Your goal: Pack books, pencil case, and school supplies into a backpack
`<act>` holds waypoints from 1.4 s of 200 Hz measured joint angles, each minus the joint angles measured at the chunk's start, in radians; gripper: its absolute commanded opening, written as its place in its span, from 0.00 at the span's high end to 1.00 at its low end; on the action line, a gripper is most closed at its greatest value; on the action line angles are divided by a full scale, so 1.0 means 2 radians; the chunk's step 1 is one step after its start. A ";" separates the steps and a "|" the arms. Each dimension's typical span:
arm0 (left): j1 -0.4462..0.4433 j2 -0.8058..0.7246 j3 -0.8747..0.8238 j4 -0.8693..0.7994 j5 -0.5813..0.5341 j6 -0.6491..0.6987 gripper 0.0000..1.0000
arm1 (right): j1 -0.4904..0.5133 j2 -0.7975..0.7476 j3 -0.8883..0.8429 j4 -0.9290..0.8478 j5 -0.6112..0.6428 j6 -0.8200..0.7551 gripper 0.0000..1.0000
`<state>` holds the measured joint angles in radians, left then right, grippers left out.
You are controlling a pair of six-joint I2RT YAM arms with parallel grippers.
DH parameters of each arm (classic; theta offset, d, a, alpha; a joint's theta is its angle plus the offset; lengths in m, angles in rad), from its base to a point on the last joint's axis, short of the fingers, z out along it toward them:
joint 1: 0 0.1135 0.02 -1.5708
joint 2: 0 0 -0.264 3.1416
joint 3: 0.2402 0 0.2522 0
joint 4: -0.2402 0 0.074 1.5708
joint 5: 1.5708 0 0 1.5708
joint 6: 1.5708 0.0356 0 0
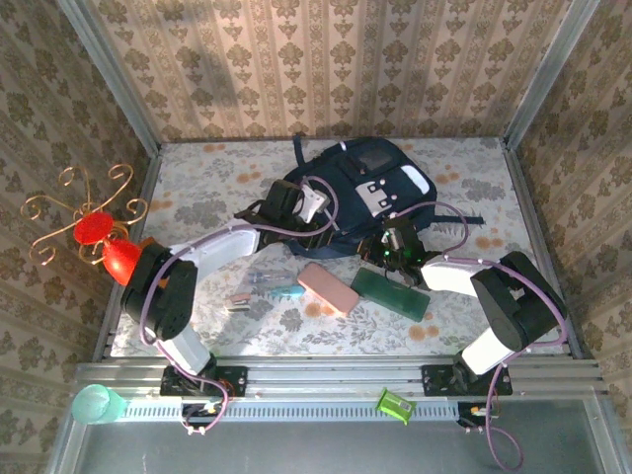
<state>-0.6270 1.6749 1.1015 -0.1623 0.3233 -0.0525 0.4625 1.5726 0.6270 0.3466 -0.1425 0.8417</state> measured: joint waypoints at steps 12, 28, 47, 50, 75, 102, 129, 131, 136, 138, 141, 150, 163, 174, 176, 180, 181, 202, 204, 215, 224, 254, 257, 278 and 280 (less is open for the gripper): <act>0.000 0.009 0.006 -0.009 0.006 0.000 0.50 | 0.000 0.000 0.000 0.000 0.000 -0.001 1.00; 0.000 0.021 0.019 -0.018 0.011 0.000 0.52 | 0.000 0.000 0.000 -0.003 0.000 -0.001 1.00; 0.000 0.030 0.030 -0.024 0.014 0.000 0.55 | 0.000 0.000 0.000 -0.003 0.000 -0.001 1.00; 0.000 0.031 0.031 -0.024 0.014 0.000 0.55 | 0.000 0.000 0.000 -0.003 0.000 -0.001 1.00; 0.000 0.037 0.034 -0.031 0.016 0.001 0.61 | 0.000 0.000 0.000 -0.004 0.000 -0.001 1.00; 0.000 0.041 0.038 -0.041 0.016 0.003 0.60 | -0.001 0.000 0.000 -0.007 0.000 -0.001 1.00; 0.000 0.041 0.039 -0.047 0.017 0.009 0.58 | -0.002 0.000 0.000 -0.007 0.000 -0.001 1.00; 0.000 0.041 0.039 -0.047 0.018 0.010 0.58 | -0.002 0.000 0.000 -0.007 0.000 -0.001 1.00; 0.000 0.041 0.039 -0.048 0.018 0.011 0.57 | -0.002 0.000 0.000 -0.007 0.000 -0.001 1.00; 0.000 0.041 0.039 -0.048 0.018 0.011 0.57 | -0.002 0.000 0.000 -0.007 0.000 -0.001 1.00; 0.000 0.041 0.039 -0.048 0.019 0.012 0.57 | -0.002 0.000 0.000 -0.007 0.000 -0.001 1.00; 0.000 0.041 0.039 -0.048 0.020 0.013 0.56 | -0.002 0.000 0.000 -0.007 -0.001 -0.001 1.00; 0.000 0.041 0.039 -0.049 0.023 0.014 0.55 | -0.002 0.000 0.000 -0.007 -0.002 -0.001 1.00; 0.000 0.041 0.039 -0.049 0.026 0.015 0.55 | -0.003 0.001 0.000 -0.006 -0.003 -0.001 1.00; 0.000 0.041 0.039 -0.049 0.026 0.015 0.55 | -0.004 0.001 0.000 -0.006 -0.003 -0.001 1.00; 0.000 0.041 0.039 -0.050 0.026 0.015 0.55 | -0.004 0.002 0.000 -0.006 -0.003 -0.001 1.00; 0.000 0.041 0.039 -0.050 0.027 0.015 0.55 | -0.004 0.002 0.000 -0.006 -0.004 -0.001 1.00; 0.000 0.041 0.039 -0.051 0.032 0.016 0.57 | -0.004 0.003 0.000 -0.005 -0.004 -0.001 1.00; 0.000 0.041 0.039 -0.051 0.033 0.016 0.58 | -0.004 0.003 0.000 -0.005 -0.004 -0.001 1.00; 0.000 0.041 0.039 -0.054 0.035 0.017 0.58 | -0.004 0.003 0.000 -0.004 -0.004 -0.001 1.00; 0.000 0.041 0.039 -0.057 0.036 0.019 0.59 | -0.004 0.003 0.000 -0.004 -0.004 -0.001 1.00; 0.000 0.041 0.040 -0.068 0.036 0.026 0.59 | -0.006 0.003 0.000 -0.004 -0.006 -0.001 1.00; 0.000 0.041 0.040 -0.069 0.036 0.027 0.59 | -0.006 0.003 0.000 -0.004 -0.007 -0.001 1.00; 0.000 0.042 0.043 -0.076 0.036 0.029 0.61 | -0.006 0.006 0.000 -0.003 -0.008 -0.001 1.00; 0.000 0.042 0.043 -0.076 0.036 0.029 0.61 | -0.006 0.007 0.000 -0.002 -0.008 -0.001 1.00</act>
<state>-0.6277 1.7580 1.1873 -0.3153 0.3954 0.0048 0.4511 1.5860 0.6270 0.3416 -0.1581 0.8406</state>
